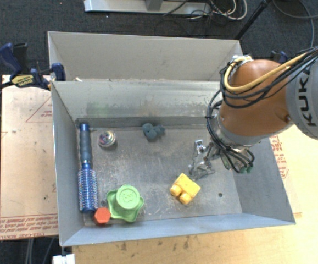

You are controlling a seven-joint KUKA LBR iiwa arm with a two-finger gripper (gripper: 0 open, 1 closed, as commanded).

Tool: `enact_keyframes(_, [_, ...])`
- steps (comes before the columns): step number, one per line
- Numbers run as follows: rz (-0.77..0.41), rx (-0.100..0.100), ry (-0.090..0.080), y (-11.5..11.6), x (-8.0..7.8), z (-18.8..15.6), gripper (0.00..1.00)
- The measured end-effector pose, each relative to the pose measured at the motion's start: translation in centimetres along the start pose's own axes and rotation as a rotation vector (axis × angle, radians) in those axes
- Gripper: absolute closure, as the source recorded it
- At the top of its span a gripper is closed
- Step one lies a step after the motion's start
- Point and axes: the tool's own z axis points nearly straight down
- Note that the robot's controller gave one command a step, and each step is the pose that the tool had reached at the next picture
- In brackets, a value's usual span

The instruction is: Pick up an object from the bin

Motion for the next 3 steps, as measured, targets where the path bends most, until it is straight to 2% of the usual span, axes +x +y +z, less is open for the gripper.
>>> enact_keyframes(1, [-0.002,-0.003,0.006,0.2,0.1,0.5,0.0])
enact_keyframes(2, [-0.331,-0.003,0.002,2.9,-0.8,12.6,0.0])
enact_keyframes(3, [-0.33,-0.002,-0.003,2.9,-1.0,12.4,1.0])
